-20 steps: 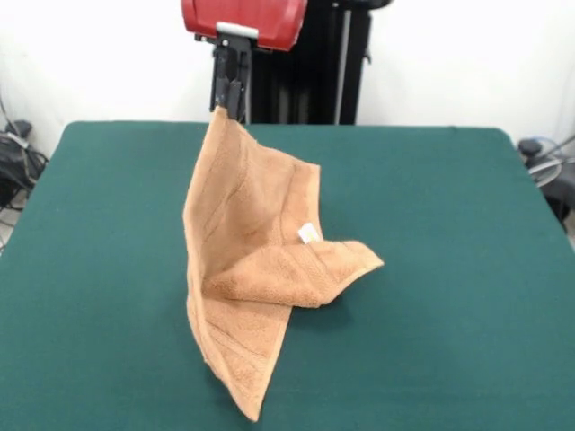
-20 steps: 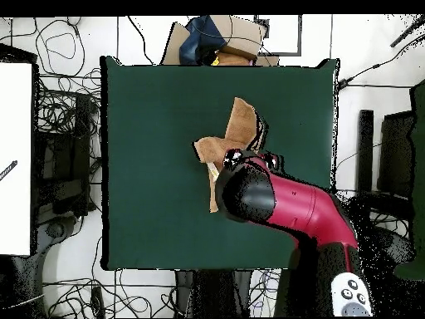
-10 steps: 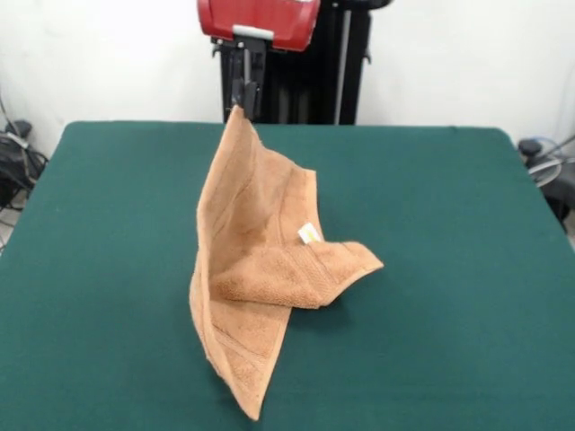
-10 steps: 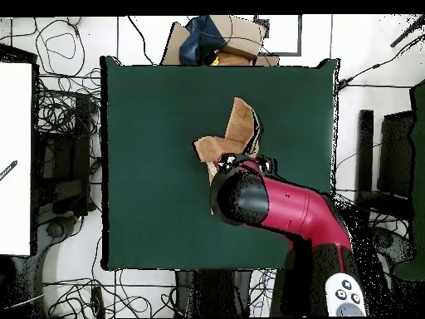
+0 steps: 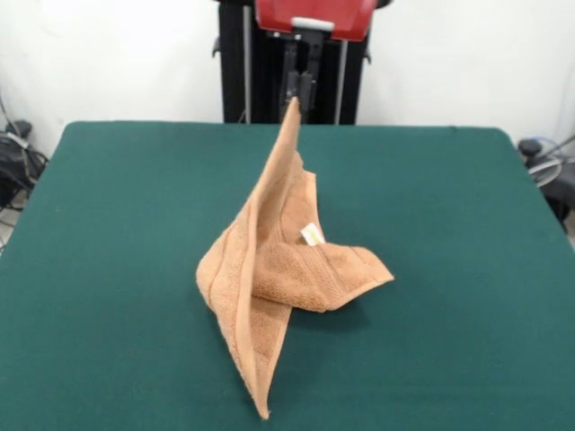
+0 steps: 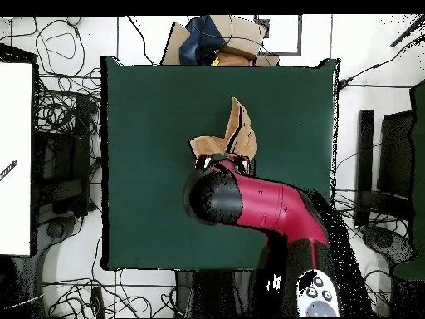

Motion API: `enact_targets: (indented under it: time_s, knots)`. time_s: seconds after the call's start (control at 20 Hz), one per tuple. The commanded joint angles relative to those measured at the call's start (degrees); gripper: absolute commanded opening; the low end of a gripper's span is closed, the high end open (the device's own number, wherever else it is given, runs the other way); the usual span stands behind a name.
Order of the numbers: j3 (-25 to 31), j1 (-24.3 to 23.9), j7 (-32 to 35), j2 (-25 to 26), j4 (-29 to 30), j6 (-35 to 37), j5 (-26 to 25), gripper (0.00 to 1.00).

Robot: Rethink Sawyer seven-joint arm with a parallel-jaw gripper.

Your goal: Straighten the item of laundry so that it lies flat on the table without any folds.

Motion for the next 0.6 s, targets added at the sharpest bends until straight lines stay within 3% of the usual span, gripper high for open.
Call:
enact_targets:
  time_s: [0.05, 0.3, 0.6]
  knots:
    - [1.83, 0.17, 2.75, -0.79, 3.09, 5.34, -2.2, 0.0]
    - [3.32, -2.61, 0.83, 0.7, 5.44, 1.33, -3.5, 0.0]
    - [15.24, -14.92, 0.52, 1.2, 15.06, -9.89, -1.63, 0.0]
